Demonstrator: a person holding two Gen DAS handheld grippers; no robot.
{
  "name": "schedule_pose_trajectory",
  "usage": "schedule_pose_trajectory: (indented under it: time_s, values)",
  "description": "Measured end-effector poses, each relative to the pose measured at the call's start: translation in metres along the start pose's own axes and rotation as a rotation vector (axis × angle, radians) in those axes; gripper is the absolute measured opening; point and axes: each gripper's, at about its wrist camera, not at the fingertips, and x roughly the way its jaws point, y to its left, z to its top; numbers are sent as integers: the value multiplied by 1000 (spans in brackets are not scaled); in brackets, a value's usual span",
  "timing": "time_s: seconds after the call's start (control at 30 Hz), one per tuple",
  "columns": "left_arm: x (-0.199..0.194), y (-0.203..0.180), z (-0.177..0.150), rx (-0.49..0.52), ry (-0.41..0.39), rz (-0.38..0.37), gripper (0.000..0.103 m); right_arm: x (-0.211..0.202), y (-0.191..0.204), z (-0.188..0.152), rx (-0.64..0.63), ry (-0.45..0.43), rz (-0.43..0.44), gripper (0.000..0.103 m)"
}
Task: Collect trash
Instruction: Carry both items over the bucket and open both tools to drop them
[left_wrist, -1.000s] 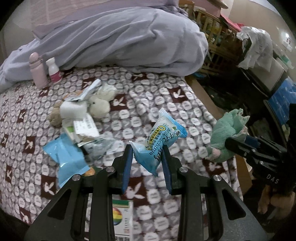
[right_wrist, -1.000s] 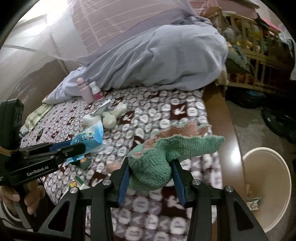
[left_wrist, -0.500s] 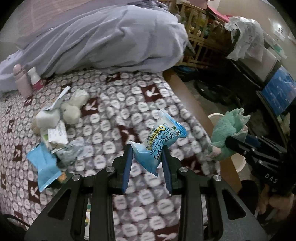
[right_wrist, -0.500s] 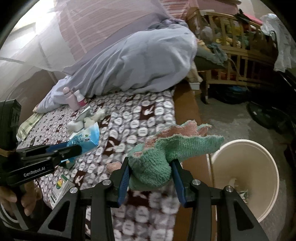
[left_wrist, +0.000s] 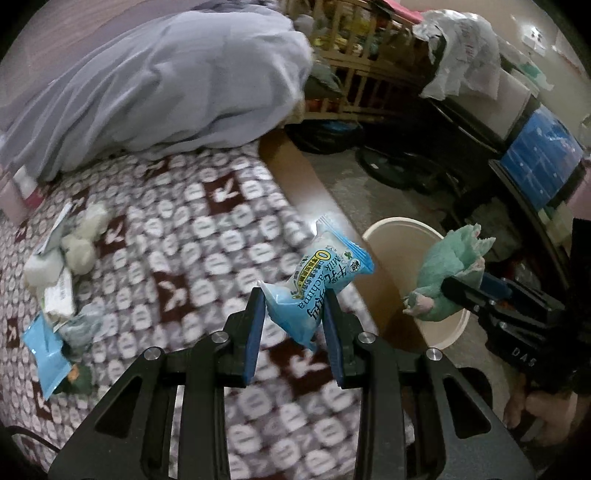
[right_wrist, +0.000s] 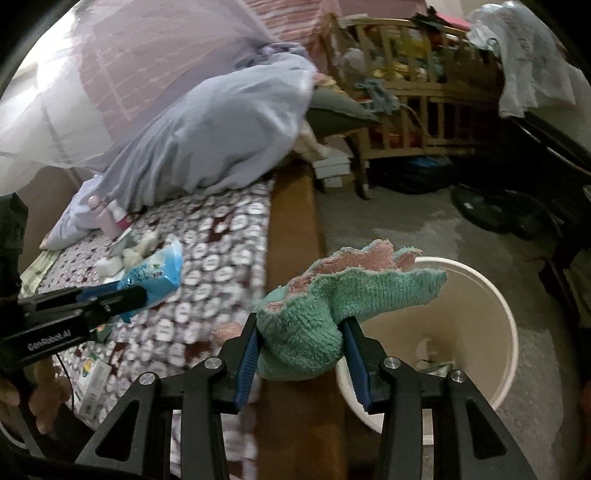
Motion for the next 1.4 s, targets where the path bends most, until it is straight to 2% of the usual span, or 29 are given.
schedule_pose_trajectory:
  time_s: [0.5, 0.93, 0.97, 1.07, 1.13, 1.27, 1.4]
  values:
    - [54, -67, 19, 69, 66, -39, 28, 6, -76, -21, 95, 55, -131, 42]
    - [88, -98, 28, 43, 115, -172, 30, 32, -110, -30, 167, 116, -191, 42]
    - [90, -99, 28, 34, 120, -183, 30, 32, -111, -30, 171, 117, -198, 47]
    - [95, -102, 29, 17, 125, -207, 38, 33, -115, -30, 173, 114, -220, 49]
    - [95, -102, 29, 4, 122, -208, 50, 32, -116, -30, 182, 118, -224, 55]
    - [92, -91, 27, -17, 128, -201, 52, 29, -115, -31, 194, 119, -206, 58]
    - [82, -77, 24, -29, 119, -137, 52, 28, -104, -31, 183, 113, -191, 58]
